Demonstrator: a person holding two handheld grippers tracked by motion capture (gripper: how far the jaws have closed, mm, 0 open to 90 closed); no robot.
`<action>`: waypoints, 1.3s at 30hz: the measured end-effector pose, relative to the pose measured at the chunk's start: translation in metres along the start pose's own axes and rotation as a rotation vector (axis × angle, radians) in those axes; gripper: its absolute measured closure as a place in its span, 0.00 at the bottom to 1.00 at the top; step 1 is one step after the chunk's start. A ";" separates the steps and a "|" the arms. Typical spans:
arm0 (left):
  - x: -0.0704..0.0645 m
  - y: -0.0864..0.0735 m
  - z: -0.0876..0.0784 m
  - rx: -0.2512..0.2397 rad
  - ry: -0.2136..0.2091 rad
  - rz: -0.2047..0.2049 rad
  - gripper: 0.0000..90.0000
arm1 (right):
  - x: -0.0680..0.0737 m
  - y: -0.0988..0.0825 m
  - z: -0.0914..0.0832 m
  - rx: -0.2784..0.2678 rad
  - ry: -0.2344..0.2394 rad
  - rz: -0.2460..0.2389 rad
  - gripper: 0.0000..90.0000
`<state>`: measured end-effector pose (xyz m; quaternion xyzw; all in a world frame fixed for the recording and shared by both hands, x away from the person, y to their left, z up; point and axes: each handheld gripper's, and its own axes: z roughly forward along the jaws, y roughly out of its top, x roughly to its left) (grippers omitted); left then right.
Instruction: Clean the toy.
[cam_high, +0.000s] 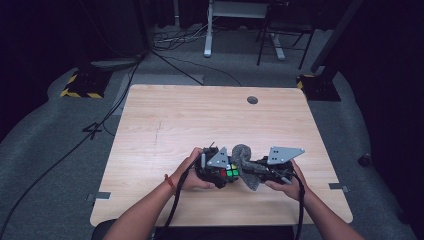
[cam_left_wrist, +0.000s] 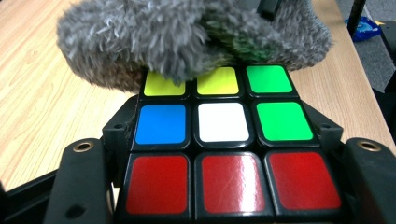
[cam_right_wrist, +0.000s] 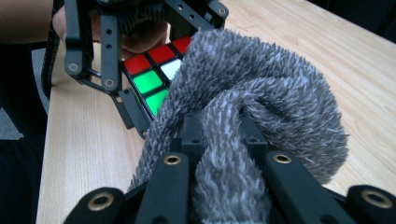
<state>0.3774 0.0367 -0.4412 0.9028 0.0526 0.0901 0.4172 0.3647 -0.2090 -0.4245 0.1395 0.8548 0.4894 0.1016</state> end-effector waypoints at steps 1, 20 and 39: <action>0.000 0.000 -0.001 -0.011 -0.002 -0.003 0.37 | 0.000 0.000 0.000 -0.008 0.001 0.000 0.86; 0.006 0.003 -0.017 -0.087 -0.002 -0.017 0.37 | 0.004 -0.009 0.015 0.094 0.038 -0.025 0.86; -0.003 0.008 -0.012 -0.101 -0.073 -0.003 0.37 | 0.003 -0.007 0.013 0.111 -0.017 -0.044 0.86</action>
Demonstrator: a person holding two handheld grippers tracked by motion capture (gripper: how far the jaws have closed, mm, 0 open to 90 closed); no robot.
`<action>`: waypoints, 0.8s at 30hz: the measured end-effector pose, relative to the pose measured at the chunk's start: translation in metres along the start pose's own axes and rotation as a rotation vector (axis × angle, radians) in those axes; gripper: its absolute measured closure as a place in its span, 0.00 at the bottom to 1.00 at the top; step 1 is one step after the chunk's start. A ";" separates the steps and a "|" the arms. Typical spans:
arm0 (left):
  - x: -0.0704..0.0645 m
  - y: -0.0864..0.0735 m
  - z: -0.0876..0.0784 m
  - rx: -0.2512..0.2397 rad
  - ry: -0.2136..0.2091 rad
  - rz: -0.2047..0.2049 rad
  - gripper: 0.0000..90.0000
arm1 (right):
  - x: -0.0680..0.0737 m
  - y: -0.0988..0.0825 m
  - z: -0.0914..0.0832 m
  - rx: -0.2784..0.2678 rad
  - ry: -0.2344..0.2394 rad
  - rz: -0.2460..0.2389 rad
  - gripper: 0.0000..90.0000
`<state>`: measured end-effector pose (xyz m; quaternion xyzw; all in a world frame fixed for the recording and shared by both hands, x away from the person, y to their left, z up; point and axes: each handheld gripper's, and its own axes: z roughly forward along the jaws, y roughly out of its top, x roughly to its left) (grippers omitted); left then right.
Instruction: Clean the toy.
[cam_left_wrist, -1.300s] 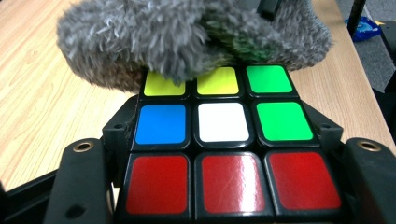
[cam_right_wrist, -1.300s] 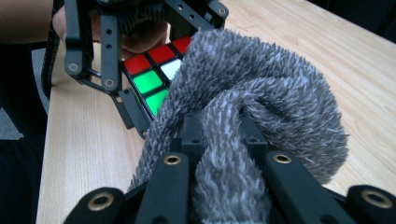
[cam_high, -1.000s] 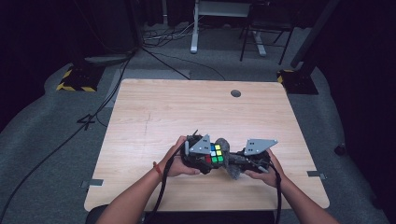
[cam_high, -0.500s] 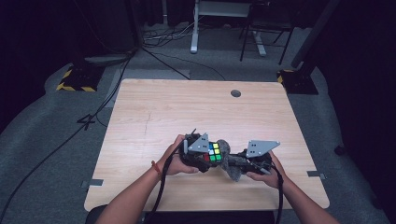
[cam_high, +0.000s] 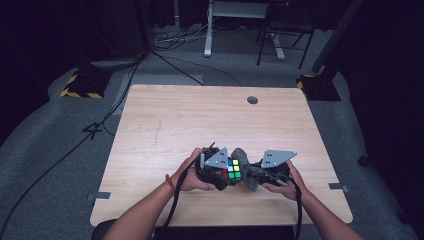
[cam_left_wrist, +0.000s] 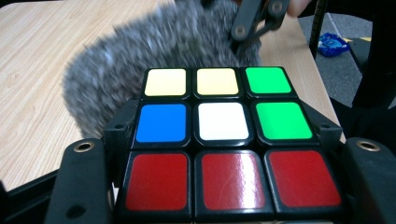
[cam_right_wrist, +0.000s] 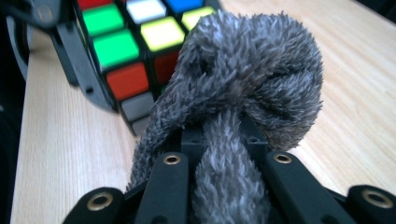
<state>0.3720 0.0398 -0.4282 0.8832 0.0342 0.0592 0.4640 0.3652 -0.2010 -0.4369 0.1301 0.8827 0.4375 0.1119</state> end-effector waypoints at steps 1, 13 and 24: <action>0.001 0.001 -0.002 -0.009 0.003 0.000 0.37 | 0.000 0.000 0.001 0.006 0.006 0.003 0.86; 0.013 -0.006 -0.008 -0.007 0.037 -0.044 0.37 | 0.008 0.005 -0.010 -0.064 0.057 -0.022 0.86; -0.001 -0.001 0.005 0.007 -0.013 -0.006 0.37 | 0.000 0.008 -0.017 -0.105 -0.026 0.013 0.86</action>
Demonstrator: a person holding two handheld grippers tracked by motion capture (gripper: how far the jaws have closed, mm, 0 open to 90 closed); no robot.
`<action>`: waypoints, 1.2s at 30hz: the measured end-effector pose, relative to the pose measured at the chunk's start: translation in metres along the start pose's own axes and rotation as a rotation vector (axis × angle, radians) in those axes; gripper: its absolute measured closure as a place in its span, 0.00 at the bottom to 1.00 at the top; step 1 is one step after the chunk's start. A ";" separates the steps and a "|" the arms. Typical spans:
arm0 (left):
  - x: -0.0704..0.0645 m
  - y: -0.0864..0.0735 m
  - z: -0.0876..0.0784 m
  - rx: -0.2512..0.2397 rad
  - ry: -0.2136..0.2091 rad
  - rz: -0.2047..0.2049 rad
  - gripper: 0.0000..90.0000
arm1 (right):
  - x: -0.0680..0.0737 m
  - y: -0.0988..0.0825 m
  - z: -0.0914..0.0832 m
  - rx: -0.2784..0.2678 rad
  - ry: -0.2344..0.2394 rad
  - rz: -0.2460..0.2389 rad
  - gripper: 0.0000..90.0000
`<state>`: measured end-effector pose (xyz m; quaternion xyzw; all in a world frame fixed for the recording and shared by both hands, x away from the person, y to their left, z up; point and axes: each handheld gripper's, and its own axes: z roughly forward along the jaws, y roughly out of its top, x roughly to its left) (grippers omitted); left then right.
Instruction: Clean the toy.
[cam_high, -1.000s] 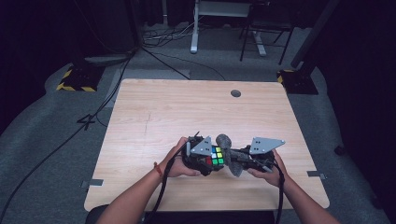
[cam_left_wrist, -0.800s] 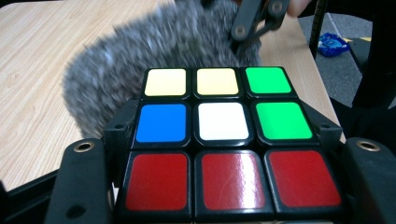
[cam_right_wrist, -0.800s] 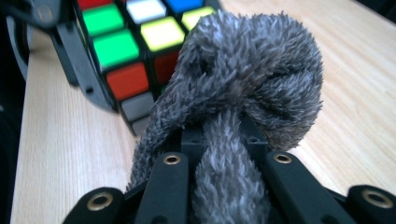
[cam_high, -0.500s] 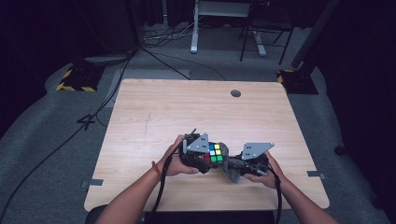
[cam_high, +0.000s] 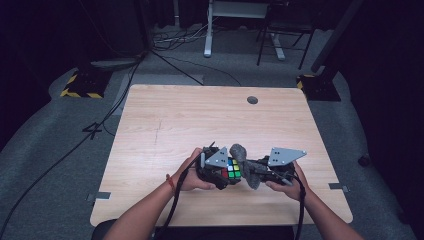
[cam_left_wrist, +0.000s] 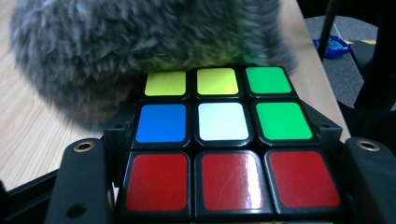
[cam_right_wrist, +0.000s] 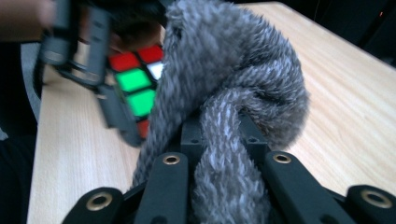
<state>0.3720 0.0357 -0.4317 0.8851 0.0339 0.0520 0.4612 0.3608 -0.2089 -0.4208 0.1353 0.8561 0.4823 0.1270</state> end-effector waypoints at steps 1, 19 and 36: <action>0.000 0.000 -0.001 -0.009 -0.001 0.002 0.37 | -0.001 -0.001 0.001 0.009 0.000 0.006 0.86; 0.015 -0.002 -0.019 -0.058 0.048 -0.045 0.37 | 0.009 -0.006 0.010 0.064 0.073 -0.043 0.86; -0.001 0.003 -0.002 -0.012 -0.001 0.003 0.37 | 0.002 -0.004 0.003 0.041 -0.017 -0.038 0.86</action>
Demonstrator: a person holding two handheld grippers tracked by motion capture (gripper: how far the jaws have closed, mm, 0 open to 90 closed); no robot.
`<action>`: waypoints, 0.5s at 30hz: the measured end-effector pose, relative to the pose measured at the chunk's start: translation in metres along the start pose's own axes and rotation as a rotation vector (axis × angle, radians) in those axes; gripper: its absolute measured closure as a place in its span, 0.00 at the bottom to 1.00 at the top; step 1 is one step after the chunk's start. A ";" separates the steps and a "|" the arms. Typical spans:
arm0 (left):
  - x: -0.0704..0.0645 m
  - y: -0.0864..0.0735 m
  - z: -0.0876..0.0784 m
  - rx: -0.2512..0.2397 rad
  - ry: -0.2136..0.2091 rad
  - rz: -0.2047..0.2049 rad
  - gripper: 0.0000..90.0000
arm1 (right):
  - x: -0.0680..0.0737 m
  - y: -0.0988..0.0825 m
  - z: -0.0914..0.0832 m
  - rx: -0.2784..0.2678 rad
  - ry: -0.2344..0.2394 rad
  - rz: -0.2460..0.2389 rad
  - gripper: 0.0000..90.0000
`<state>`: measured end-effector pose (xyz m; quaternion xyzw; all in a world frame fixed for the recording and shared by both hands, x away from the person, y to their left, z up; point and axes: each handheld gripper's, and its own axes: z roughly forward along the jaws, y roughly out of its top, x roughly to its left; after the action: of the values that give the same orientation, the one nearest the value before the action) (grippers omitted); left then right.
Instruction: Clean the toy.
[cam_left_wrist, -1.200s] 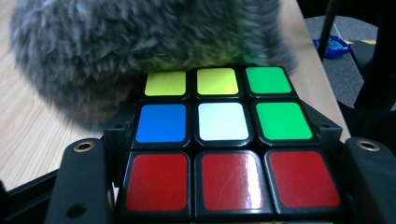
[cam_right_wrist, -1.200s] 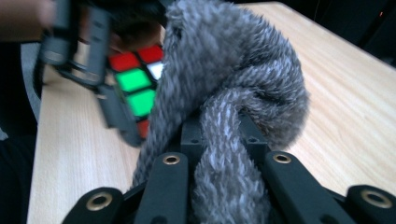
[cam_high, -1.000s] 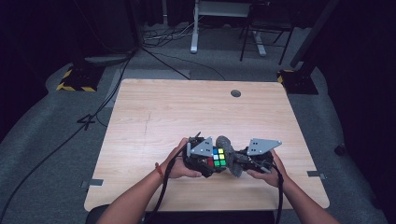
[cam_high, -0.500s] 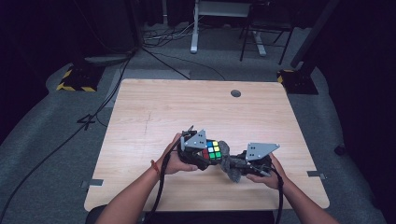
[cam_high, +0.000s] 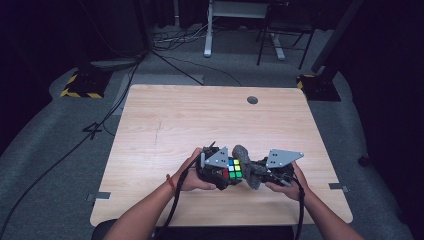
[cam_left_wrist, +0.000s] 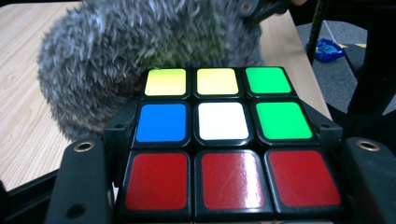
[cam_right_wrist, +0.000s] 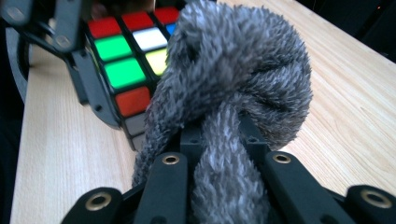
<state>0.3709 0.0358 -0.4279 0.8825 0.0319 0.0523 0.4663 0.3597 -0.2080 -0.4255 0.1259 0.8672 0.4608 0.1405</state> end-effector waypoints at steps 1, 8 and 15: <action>0.000 0.000 0.000 -0.006 -0.003 -0.001 0.37 | 0.000 0.000 0.001 0.017 0.002 -0.006 0.86; 0.000 0.004 -0.009 -0.048 0.009 -0.001 0.37 | 0.003 -0.006 0.012 0.080 0.033 -0.018 0.86; 0.004 0.003 -0.013 -0.039 0.036 -0.002 0.37 | 0.010 -0.007 0.018 0.109 0.089 -0.039 0.86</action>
<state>0.3736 0.0458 -0.4178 0.8720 0.0399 0.0682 0.4830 0.3560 -0.1944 -0.4429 0.0958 0.8986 0.4154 0.1035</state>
